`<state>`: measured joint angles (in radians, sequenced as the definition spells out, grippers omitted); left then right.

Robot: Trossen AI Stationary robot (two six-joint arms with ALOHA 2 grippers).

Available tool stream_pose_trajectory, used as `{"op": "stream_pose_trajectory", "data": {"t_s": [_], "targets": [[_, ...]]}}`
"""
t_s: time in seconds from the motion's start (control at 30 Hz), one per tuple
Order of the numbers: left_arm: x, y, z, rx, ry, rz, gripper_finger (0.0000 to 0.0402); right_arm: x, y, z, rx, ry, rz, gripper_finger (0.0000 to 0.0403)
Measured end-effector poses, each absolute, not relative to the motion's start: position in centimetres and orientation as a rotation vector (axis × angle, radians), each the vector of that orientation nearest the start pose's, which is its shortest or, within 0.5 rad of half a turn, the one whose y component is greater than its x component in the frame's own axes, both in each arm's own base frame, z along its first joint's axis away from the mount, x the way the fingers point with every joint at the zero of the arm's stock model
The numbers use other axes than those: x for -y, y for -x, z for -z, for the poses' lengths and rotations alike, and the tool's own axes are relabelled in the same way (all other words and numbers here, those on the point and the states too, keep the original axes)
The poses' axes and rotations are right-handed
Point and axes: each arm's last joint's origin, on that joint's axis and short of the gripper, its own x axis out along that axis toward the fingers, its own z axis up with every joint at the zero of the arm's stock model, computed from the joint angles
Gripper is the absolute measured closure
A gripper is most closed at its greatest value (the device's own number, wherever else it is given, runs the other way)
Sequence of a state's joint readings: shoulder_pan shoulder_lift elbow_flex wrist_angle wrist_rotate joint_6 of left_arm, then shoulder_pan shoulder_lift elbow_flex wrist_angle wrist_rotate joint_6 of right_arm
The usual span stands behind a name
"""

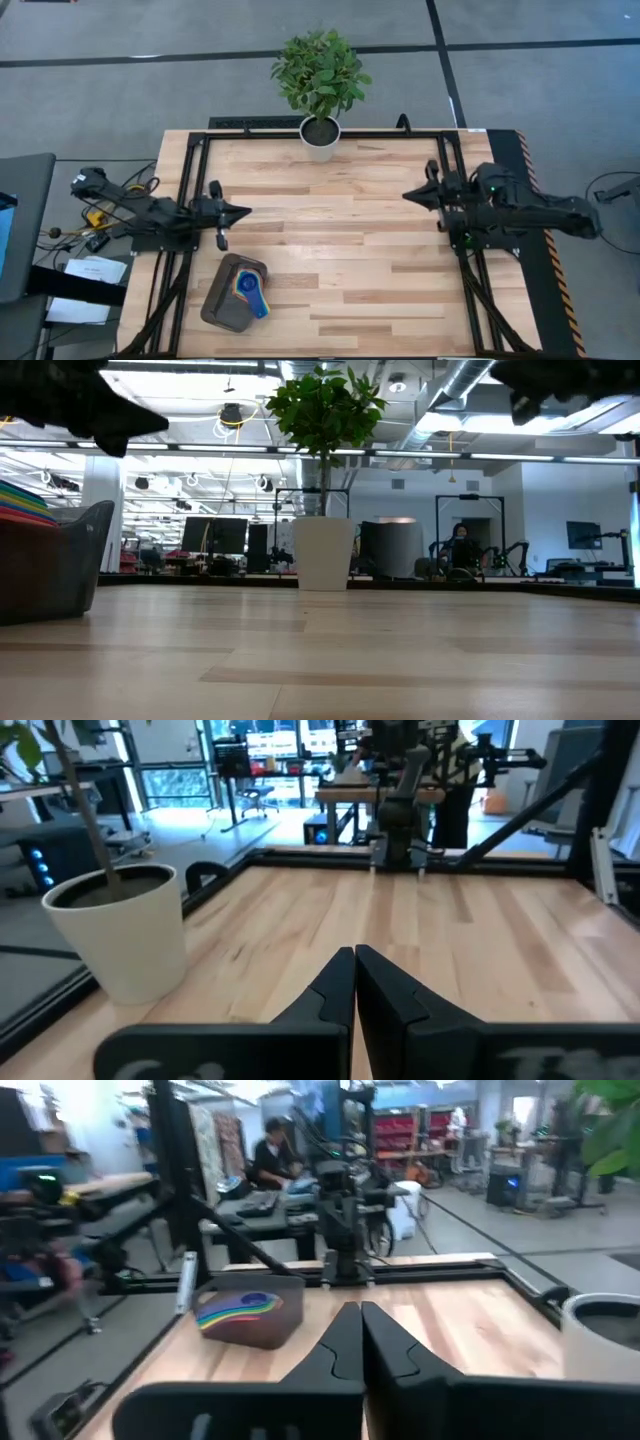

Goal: Nest measuring cups in basket
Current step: Return to Home Position

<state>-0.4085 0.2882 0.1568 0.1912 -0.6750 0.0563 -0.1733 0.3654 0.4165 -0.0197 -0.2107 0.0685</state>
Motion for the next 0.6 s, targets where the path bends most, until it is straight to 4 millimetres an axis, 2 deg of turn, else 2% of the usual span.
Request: {"op": "stream_pose_trajectory", "data": {"t_s": [0.17, 0.37, 0.6], "targets": [[2.1, -10.9, -19.8, 0.063, -0.019, -0.284, 0.0401, 1.0, -9.0, -25.3, 0.114, -0.108, -0.071, 0.0393], [1.3, -11.2, -18.9, 0.068, -0.002, -0.292, 0.0401, 0.7, -7.9, -23.1, 0.166, -0.157, -0.109, 0.0397], [0.8, -11.3, -18.9, 0.076, 0.022, -0.243, 0.0401, 0.6, -8.6, -20.9, 0.083, -0.226, -0.196, 0.0390]]}}
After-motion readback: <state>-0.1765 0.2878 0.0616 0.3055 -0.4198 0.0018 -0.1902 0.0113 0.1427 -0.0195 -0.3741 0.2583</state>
